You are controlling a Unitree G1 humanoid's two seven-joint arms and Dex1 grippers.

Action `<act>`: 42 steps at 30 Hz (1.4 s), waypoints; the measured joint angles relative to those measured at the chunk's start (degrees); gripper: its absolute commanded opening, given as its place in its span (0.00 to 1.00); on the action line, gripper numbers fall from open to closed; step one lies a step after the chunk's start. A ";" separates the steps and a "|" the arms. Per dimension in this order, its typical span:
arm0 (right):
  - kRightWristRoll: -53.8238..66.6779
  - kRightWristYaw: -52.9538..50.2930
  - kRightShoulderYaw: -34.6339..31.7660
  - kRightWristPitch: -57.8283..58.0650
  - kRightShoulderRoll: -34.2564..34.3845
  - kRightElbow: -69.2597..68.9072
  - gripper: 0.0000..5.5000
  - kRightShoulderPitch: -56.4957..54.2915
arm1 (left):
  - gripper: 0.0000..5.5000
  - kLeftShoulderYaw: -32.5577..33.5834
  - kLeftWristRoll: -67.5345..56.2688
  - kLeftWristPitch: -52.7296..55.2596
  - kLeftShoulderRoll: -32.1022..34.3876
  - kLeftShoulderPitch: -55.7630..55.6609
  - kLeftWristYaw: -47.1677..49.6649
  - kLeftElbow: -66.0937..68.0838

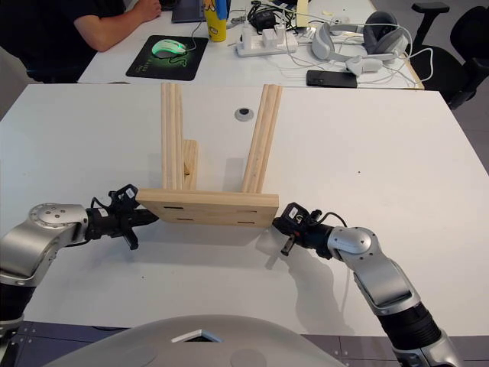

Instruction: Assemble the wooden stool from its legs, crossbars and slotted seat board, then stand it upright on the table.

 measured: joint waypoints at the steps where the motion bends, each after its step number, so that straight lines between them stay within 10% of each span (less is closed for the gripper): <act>1: 0.98 0.25 -0.80 0.59 0.05 -0.75 0.00 -0.01 | 0.01 0.35 -0.19 0.57 0.02 0.02 -0.01 -0.27; 14: 9.33 3.38 -7.38 9.51 -3.29 -9.65 0.00 -1.82 | 0.01 9.28 -7.97 11.55 5.78 -1.58 -2.06 -10.69; 25: -0.31 -1.83 -0.71 5.66 -1.58 -0.35 0.00 -1.52 | 0.01 -1.79 4.81 -2.20 5.46 0.46 1.97 1.18; 42: 0.04 -1.54 0.23 8.32 0.77 -3.59 0.00 -2.79 | 0.01 -1.94 2.46 2.12 3.60 -0.84 0.22 -2.86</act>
